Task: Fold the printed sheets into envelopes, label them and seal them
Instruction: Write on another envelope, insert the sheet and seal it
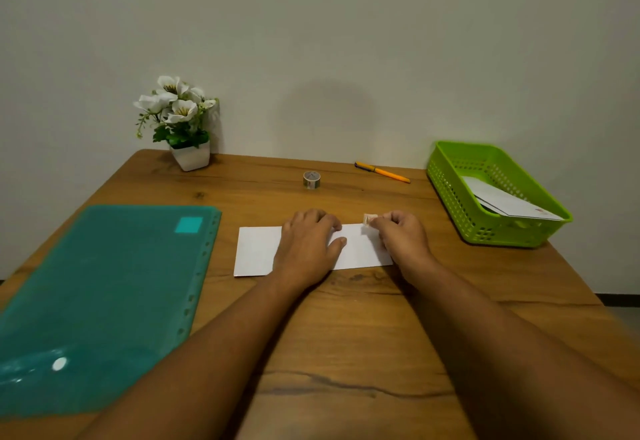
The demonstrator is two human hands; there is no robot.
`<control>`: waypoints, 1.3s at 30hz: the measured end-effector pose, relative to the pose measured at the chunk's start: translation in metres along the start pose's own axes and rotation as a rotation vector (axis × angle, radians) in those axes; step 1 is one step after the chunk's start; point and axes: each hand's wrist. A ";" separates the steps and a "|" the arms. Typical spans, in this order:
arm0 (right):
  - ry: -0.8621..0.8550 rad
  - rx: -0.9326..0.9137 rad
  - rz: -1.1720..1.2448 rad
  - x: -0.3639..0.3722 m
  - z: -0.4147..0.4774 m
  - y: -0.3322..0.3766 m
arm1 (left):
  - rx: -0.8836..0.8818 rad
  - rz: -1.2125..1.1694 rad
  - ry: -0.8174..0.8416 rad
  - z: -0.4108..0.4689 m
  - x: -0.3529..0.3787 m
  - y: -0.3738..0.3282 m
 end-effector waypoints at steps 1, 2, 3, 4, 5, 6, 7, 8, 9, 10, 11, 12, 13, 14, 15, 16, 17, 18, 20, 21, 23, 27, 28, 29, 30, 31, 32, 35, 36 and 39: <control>0.051 0.019 -0.054 -0.002 0.003 0.005 | 0.000 -0.001 -0.001 -0.001 0.000 0.000; 0.100 0.041 -0.104 -0.004 0.006 0.010 | 0.001 0.001 -0.003 -0.001 0.000 0.000; 0.143 0.061 -0.153 -0.004 0.010 0.014 | 0.002 0.005 -0.007 -0.001 -0.001 0.001; 0.181 0.079 -0.195 -0.005 0.013 0.018 | 0.003 0.007 -0.009 0.000 0.000 0.001; 0.210 0.092 -0.233 -0.005 0.017 0.021 | 0.005 0.007 -0.010 0.000 0.000 0.002; 0.228 0.104 -0.274 -0.006 0.020 0.024 | 0.006 0.005 -0.010 0.000 0.001 0.002; 0.239 0.115 -0.314 -0.005 0.021 0.027 | 0.006 0.002 -0.012 0.000 0.001 0.002; 0.244 0.119 -0.348 -0.004 0.023 0.028 | 0.007 -0.001 -0.014 0.000 0.001 0.002; 0.245 0.124 -0.372 -0.002 0.025 0.029 | 0.010 -0.004 -0.018 -0.001 0.001 0.002; 0.244 0.128 -0.386 -0.001 0.026 0.030 | 0.013 -0.005 -0.020 0.000 0.001 0.002; 0.245 0.136 -0.397 0.000 0.027 0.031 | 0.013 -0.006 -0.022 -0.001 0.001 0.002; 0.247 0.143 -0.409 0.001 0.028 0.032 | 0.013 -0.008 -0.023 -0.001 0.001 0.001; 0.252 0.150 -0.421 0.001 0.029 0.034 | 0.014 -0.007 -0.025 -0.001 0.000 0.002; 0.258 0.154 -0.432 0.001 0.030 0.034 | 0.016 -0.006 -0.026 -0.001 0.000 0.002; 0.263 0.159 -0.441 0.001 0.030 0.035 | 0.018 -0.005 -0.028 -0.001 0.000 0.002; 0.265 0.162 -0.449 0.002 0.031 0.035 | 0.019 -0.004 -0.030 -0.001 0.000 0.002; 0.265 0.161 -0.457 0.003 0.031 0.035 | 0.020 -0.003 -0.033 -0.001 0.001 0.002; 0.263 0.158 -0.467 0.003 0.031 0.035 | 0.018 -0.002 -0.032 0.000 0.001 0.002; 0.255 0.155 -0.485 0.004 0.031 0.035 | 0.014 0.001 -0.028 0.000 0.001 0.001; 0.254 0.156 -0.490 0.003 0.031 0.035 | 0.012 0.001 -0.026 0.000 0.001 0.001; 0.255 0.156 -0.502 0.003 0.031 0.035 | 0.013 0.002 -0.024 0.000 0.000 0.002; 0.237 0.141 -0.562 0.005 0.029 0.037 | 0.014 0.004 -0.025 0.000 0.001 0.002; 0.234 0.137 -0.584 0.006 0.028 0.038 | 0.011 0.005 -0.026 0.000 0.001 0.002; 0.230 0.136 -0.606 0.006 0.028 0.039 | 0.008 0.007 -0.025 0.000 0.001 0.002; 0.228 0.138 -0.626 0.006 0.027 0.040 | 0.006 0.008 -0.024 0.000 0.001 0.002; 0.225 0.148 -0.639 0.004 0.026 0.041 | 0.005 0.008 -0.023 0.000 0.001 0.001; 0.213 0.162 -0.648 0.002 0.026 0.040 | 0.006 0.007 -0.024 0.000 0.001 0.002; 0.128 0.239 -0.632 -0.010 0.024 0.033 | 0.002 0.005 -0.023 0.000 0.002 0.002; 0.093 0.252 -0.610 -0.013 0.025 0.028 | 0.000 0.006 -0.022 0.001 0.002 0.002; 0.019 0.197 -0.601 -0.018 0.024 0.017 | -0.004 0.011 -0.020 0.001 0.003 0.003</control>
Point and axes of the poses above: each hand's wrist, its own z-axis towards the middle knuckle, its own x-axis out of the palm, y = z × x, and after that the axes turned 15 degrees about -z, right-handed
